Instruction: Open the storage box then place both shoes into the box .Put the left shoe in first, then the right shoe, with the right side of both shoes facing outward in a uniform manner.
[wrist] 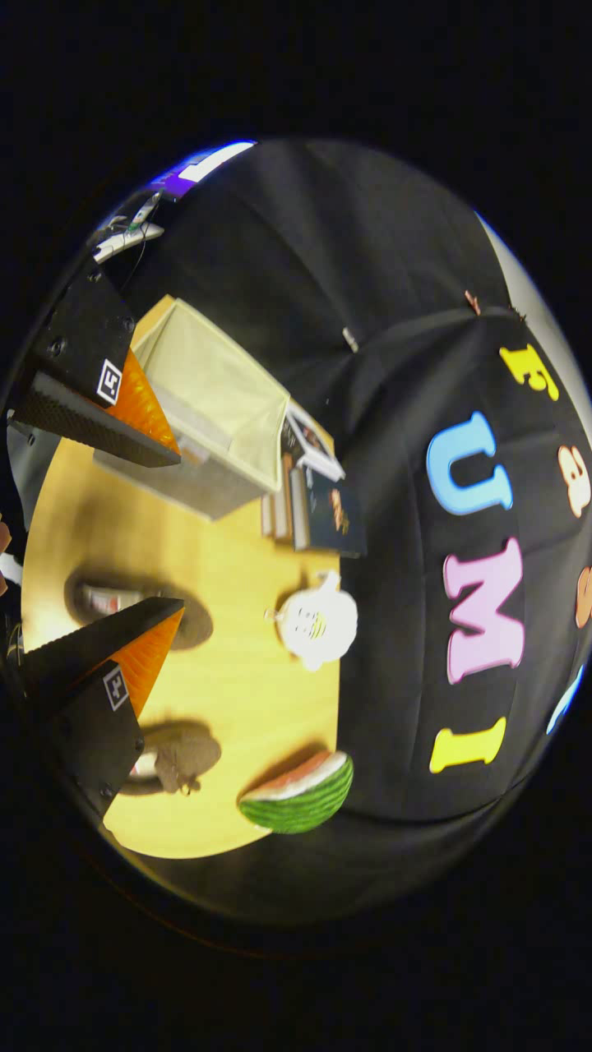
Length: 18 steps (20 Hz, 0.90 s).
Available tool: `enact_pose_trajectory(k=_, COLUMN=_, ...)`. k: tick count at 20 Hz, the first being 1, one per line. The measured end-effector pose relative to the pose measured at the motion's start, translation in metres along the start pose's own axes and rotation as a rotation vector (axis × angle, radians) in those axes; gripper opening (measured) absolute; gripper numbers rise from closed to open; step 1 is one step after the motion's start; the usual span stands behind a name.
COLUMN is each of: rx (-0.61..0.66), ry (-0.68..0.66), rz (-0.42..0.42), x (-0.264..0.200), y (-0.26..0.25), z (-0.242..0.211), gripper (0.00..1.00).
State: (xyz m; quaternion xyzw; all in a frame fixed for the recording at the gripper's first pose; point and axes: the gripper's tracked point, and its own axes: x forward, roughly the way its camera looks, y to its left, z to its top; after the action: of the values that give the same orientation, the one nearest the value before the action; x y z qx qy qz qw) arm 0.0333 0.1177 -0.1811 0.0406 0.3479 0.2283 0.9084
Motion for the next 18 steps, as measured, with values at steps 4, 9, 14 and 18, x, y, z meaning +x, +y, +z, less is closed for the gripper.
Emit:
enact_pose_trajectory(k=4, rx=0.073, ry=0.104, rz=-0.038, x=0.021, y=-0.055, z=-0.035, gripper=0.98)
enact_pose_trajectory(k=9, rx=0.006, ry=0.151, rz=-0.006, x=0.047, y=-0.093, z=-0.062, gripper=0.98)
enact_pose_trajectory(k=14, rx=-0.096, ry=0.159, rz=0.008, x=0.078, y=-0.101, z=-0.076, gripper=0.99)
enact_pose_trajectory(k=18, rx=-0.101, ry=0.193, rz=0.023, x=0.093, y=-0.094, z=-0.09, gripper=0.99)
